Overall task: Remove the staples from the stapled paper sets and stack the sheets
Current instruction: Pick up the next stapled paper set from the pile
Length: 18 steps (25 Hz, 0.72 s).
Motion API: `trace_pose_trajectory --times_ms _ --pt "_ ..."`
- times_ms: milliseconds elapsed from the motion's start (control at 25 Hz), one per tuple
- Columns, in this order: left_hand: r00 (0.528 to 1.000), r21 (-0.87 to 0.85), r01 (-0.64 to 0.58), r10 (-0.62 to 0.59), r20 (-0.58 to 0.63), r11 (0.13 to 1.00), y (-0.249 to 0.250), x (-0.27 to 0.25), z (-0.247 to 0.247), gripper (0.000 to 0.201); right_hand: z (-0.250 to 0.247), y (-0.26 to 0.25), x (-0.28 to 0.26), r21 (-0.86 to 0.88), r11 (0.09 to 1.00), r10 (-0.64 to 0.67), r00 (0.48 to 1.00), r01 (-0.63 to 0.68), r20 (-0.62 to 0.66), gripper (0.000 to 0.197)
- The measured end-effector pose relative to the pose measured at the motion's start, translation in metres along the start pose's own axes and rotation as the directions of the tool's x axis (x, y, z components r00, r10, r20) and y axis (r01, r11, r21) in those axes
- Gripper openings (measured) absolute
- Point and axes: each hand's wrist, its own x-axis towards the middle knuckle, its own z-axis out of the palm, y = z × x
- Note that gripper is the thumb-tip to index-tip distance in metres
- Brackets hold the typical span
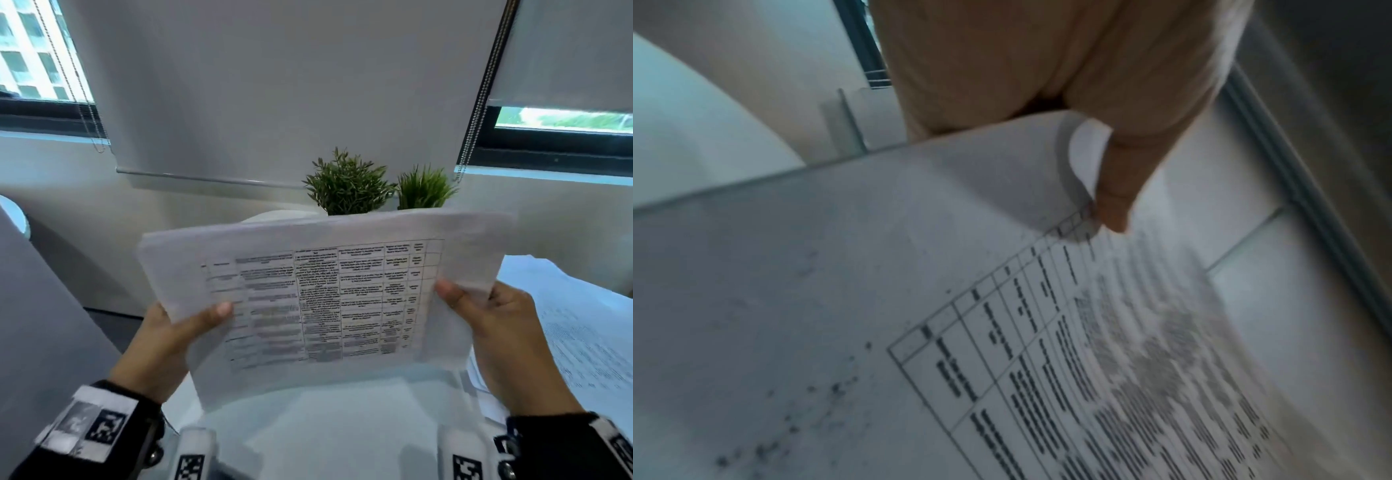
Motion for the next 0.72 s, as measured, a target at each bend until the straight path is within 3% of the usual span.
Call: trace_pose_trajectory --times_ms 160,320,400,520,720 --pt "0.985 0.122 -0.104 0.119 -0.123 0.987 0.011 0.001 0.011 0.023 -0.006 -0.010 -0.001 -0.058 0.998 -0.035 0.998 0.038 0.051 0.027" --pt "0.962 0.108 -0.249 0.259 -0.089 0.962 0.020 0.002 0.013 0.025 -0.011 -0.013 -0.001 0.020 0.996 -0.089 0.994 0.088 0.057 0.028" --pt "0.971 0.148 -0.220 0.230 -0.059 0.964 0.004 -0.003 0.009 0.025 -0.011 0.001 -0.008 -0.019 0.999 -0.030 0.999 0.031 0.036 0.025" --pt "0.994 0.193 -0.080 0.092 -0.051 0.978 -0.020 -0.014 0.005 0.047 -0.013 0.020 -0.020 -0.063 0.995 0.080 0.997 -0.080 0.003 0.020" --pt "0.991 0.151 -0.125 0.132 -0.032 0.981 -0.013 -0.009 0.004 0.043 -0.019 0.015 -0.016 0.003 0.999 0.035 0.999 -0.035 0.018 0.024"
